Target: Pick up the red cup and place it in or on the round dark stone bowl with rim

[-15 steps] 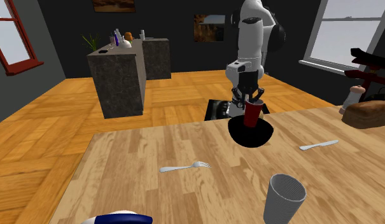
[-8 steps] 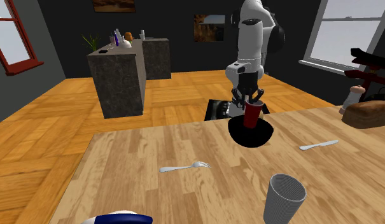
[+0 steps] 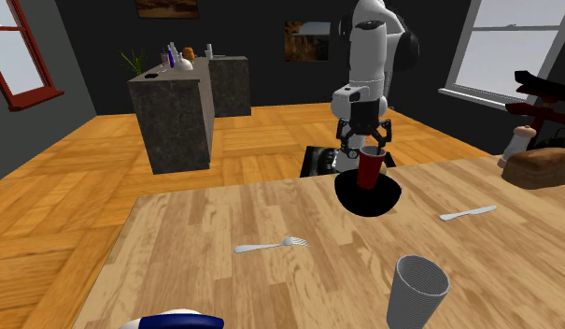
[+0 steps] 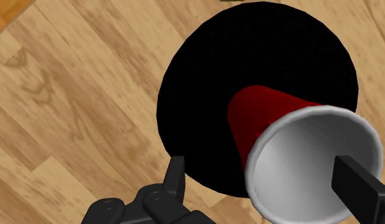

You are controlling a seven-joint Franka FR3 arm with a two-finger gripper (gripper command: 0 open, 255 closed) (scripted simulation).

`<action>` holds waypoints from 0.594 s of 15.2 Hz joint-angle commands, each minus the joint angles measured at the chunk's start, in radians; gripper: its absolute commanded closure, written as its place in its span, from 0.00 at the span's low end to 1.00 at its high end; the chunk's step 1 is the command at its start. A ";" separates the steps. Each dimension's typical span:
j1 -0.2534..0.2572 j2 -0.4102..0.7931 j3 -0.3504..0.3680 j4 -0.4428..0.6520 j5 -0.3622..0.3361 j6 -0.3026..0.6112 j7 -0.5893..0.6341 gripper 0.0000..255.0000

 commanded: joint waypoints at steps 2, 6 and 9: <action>-0.004 -0.021 -0.002 0.069 -0.007 -0.091 0.002 0.00; -0.004 -0.021 -0.002 0.069 -0.007 -0.091 0.002 0.00; -0.004 -0.021 -0.002 0.069 -0.007 -0.091 0.002 0.00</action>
